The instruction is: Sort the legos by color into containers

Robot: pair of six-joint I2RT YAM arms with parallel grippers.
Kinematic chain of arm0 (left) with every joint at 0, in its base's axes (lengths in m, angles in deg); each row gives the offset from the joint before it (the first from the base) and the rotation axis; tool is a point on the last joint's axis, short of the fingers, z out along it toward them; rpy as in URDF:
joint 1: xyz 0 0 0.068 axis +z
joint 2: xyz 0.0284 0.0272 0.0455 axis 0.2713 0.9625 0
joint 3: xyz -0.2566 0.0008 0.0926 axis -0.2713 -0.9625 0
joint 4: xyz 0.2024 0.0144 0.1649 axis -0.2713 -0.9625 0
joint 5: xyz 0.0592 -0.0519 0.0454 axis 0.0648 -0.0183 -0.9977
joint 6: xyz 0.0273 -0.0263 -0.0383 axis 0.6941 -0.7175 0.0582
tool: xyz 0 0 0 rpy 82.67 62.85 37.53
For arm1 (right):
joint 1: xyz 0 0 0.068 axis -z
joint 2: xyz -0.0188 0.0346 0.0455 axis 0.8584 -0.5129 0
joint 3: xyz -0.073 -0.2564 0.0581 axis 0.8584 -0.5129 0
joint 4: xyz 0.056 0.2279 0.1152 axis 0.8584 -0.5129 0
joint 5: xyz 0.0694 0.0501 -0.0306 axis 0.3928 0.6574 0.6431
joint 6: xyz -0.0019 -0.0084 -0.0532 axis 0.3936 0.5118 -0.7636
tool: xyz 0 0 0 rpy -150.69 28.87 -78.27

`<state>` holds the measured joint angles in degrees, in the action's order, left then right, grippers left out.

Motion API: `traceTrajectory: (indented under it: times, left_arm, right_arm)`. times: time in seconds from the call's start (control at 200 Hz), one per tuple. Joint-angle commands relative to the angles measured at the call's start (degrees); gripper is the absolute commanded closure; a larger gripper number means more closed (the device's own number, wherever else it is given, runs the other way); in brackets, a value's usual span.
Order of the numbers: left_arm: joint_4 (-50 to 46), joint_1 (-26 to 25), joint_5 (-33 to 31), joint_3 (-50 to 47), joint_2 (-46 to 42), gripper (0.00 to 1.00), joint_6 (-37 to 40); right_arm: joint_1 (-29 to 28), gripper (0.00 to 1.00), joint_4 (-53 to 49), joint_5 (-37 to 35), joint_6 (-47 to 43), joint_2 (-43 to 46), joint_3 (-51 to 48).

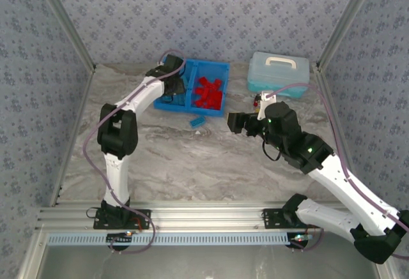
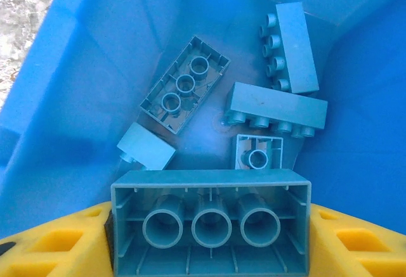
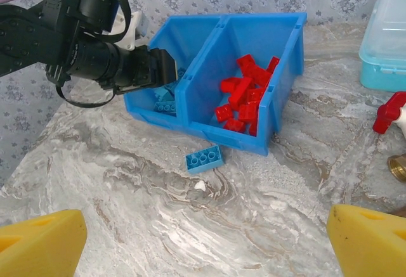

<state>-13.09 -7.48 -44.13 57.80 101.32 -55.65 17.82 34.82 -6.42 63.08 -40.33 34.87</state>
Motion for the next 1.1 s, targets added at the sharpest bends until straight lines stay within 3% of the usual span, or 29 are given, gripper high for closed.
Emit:
traceTrajectory:
  times: [0.0,0.1,0.445,0.61,0.74,0.824,1.094]
  left_arm:
    - [-2.20,0.55,1.20,2.27,1.36,0.34,-0.52]
    - [-2.21,0.50,1.43,2.09,0.46,0.27,-0.42]
    - [-3.43,-0.02,3.01,1.88,-6.34,0.23,1.01]
    - [2.63,-2.78,7.39,-8.20,-16.53,0.24,4.17]
    - [10.41,-5.20,16.87,-21.29,-26.35,0.27,13.23]
    - [11.26,-7.27,18.90,-27.24,-30.76,0.27,19.54]
    - [13.08,-9.06,20.64,-34.94,-30.53,0.25,27.45]
  right_arm:
    - [0.29,0.00,-1.28,-0.47,0.22,1.41,0.80]
    - [0.36,0.00,-1.28,-0.60,0.11,1.49,0.69]
    - [0.54,0.00,-0.50,0.02,0.08,1.00,0.80]
    - [0.63,0.00,-0.51,-0.15,0.19,0.97,0.78]
    - [0.63,0.00,-0.08,0.10,0.40,0.94,0.53]
    - [0.70,0.00,0.70,0.27,0.40,0.80,0.27]
    - [0.80,0.00,1.59,1.67,0.76,-0.84,0.84]
